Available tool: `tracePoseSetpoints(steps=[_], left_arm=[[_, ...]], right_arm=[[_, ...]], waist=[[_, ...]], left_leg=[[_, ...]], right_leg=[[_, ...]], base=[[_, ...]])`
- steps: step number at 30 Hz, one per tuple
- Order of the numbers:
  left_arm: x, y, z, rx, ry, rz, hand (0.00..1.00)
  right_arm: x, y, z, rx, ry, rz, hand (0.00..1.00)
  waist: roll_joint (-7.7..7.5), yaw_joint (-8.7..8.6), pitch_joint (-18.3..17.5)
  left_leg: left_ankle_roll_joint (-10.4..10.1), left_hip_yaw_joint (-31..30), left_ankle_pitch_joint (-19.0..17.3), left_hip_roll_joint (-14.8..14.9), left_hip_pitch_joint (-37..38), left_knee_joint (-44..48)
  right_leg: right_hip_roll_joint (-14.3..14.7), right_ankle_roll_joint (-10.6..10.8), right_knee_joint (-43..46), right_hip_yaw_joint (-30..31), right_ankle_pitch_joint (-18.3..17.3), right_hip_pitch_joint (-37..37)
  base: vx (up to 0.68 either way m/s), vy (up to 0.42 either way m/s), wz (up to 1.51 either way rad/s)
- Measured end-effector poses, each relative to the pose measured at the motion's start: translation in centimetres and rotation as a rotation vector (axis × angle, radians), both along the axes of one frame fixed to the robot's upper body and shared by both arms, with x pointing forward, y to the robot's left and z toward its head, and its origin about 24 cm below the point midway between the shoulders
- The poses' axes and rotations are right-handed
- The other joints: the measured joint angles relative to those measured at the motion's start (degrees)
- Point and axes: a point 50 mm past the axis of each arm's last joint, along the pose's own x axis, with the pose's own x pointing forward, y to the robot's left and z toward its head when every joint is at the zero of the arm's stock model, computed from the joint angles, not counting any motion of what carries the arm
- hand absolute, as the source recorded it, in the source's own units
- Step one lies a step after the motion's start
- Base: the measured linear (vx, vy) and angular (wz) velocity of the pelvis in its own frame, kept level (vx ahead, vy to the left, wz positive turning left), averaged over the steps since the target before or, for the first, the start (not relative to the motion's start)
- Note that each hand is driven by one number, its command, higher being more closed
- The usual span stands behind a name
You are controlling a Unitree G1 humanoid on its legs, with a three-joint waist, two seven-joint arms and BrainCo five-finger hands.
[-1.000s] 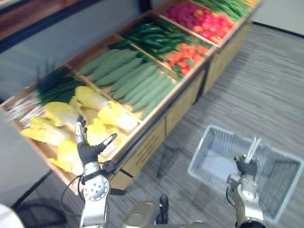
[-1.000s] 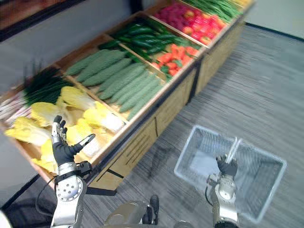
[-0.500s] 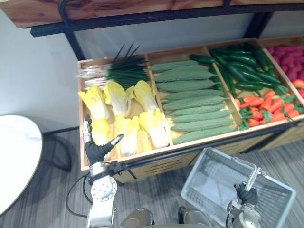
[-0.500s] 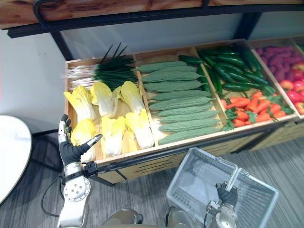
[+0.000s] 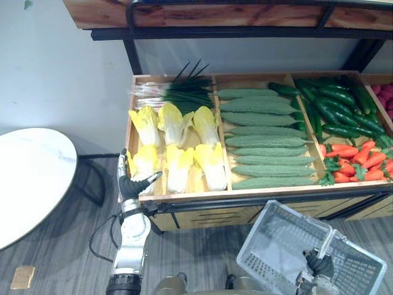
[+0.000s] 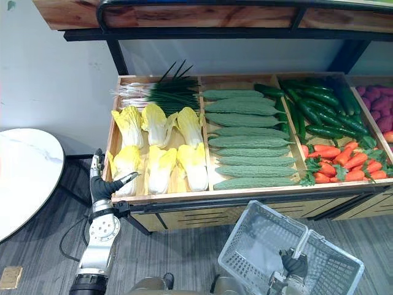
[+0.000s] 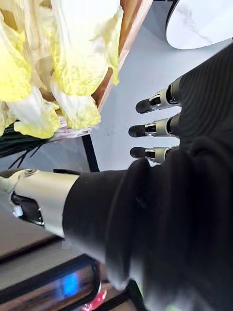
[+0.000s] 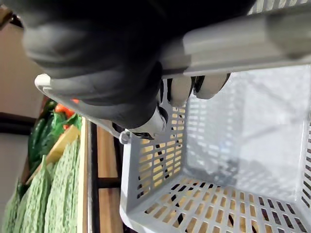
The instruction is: Pick vegetable in the basket
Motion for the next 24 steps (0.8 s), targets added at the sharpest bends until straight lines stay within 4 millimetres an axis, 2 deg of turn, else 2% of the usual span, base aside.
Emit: tracePoseSetpoints(steps=[2, 7, 10, 11, 13, 17, 18, 21, 24], left_arm=[[0.6, 0.4, -0.5, 0.022, 0.038, -0.001, 0.00], [3.0, 0.7, -0.9, 0.080, 0.098, -0.026, 0.00], [4.9, 0.8, -0.7, 0.121, 0.129, -0.046, 0.00], [5.3, 0.9, -0.7, 0.126, 0.137, -0.045, 0.00], [6.6, 0.9, -0.5, 0.146, 0.159, -0.053, 0.00], [8.3, 0.5, 0.4, 0.159, 0.146, -0.052, 0.00], [8.7, 0.5, 0.9, 0.162, 0.131, -0.055, 1.00], [9.4, 0.8, 1.4, 0.163, 0.123, -0.051, 1.00], [10.4, 1.2, 2.8, 0.143, 0.098, -0.042, 1.00]], right_arm=[[0.5, 0.0, 0.2, -0.004, -0.011, 0.022, 1.00], [1.1, -0.2, 0.5, -0.019, -0.022, 0.041, 1.00], [2.5, -0.6, 1.1, -0.047, -0.055, 0.067, 1.00], [2.8, -0.6, 1.3, -0.051, -0.062, 0.076, 1.00], [4.1, -0.3, 1.8, -0.061, -0.088, 0.115, 1.00], [5.6, -0.2, 2.5, -0.070, -0.131, 0.124, 1.00], [6.0, -0.3, 2.7, -0.071, -0.144, 0.124, 1.00], [7.3, 0.3, 3.3, -0.071, -0.175, 0.161, 1.00], [8.9, 1.3, 4.0, -0.069, -0.223, 0.215, 1.00]], waist=[[-0.41, -0.98, -0.2], [-1.12, -1.32, -0.3], [-1.41, -3.31, 0.0], [-1.57, -3.50, 0.1], [-1.84, -4.09, 1.8], [-2.44, -4.02, 4.8], [-2.33, -3.94, 5.6], [-2.23, -3.73, 6.9], [-2.07, -3.44, 8.7]], left_leg=[[-0.7, 0.7, 1.0, 0.4, 0.1, -1.9], [-1.2, 2.1, 2.7, 0.6, -1.3, -4.6], [-1.8, 2.7, 3.3, 0.9, -3.8, -4.8], [-1.8, 3.2, 3.3, 1.0, -4.1, -4.8], [-1.9, 4.1, 3.3, 1.8, -4.3, -4.8], [-3.1, 4.9, 4.9, 2.1, -5.8, -5.0], [-3.4, 5.3, 5.9, 2.0, -6.1, -5.2], [-3.1, 5.7, 6.4, 2.5, -6.1, -5.6], [-2.7, 5.4, 6.6, 2.9, -6.4, -7.3]], right_leg=[[0.2, 0.0, -0.8, 0.1, 0.3, -0.3], [1.2, -0.3, -1.2, 1.7, 0.6, -3.6], [1.7, -1.0, -1.2, 2.9, 1.3, -7.2], [2.0, -1.1, -1.2, 3.4, 1.4, -7.8], [2.9, -1.7, -2.3, 4.9, 2.8, -8.1], [3.1, -2.6, -3.3, 6.6, 4.7, -9.7], [3.1, -2.5, -3.8, 6.8, 5.6, -10.0], [3.7, -2.6, -5.2, 8.2, 7.2, -10.0], [4.3, -1.7, -7.6, 8.8, 8.7, -10.2]], base=[[0.03, -0.035, -0.02], [0.06, -0.024, -0.18], [0.09, -0.020, -0.14], [0.07, -0.013, -0.32], [0.02, -0.015, -0.34], [-0.02, 0.001, -0.16], [-0.06, 0.004, -0.08], [-0.10, 0.001, -0.17], [-0.15, -0.004, -0.10]])
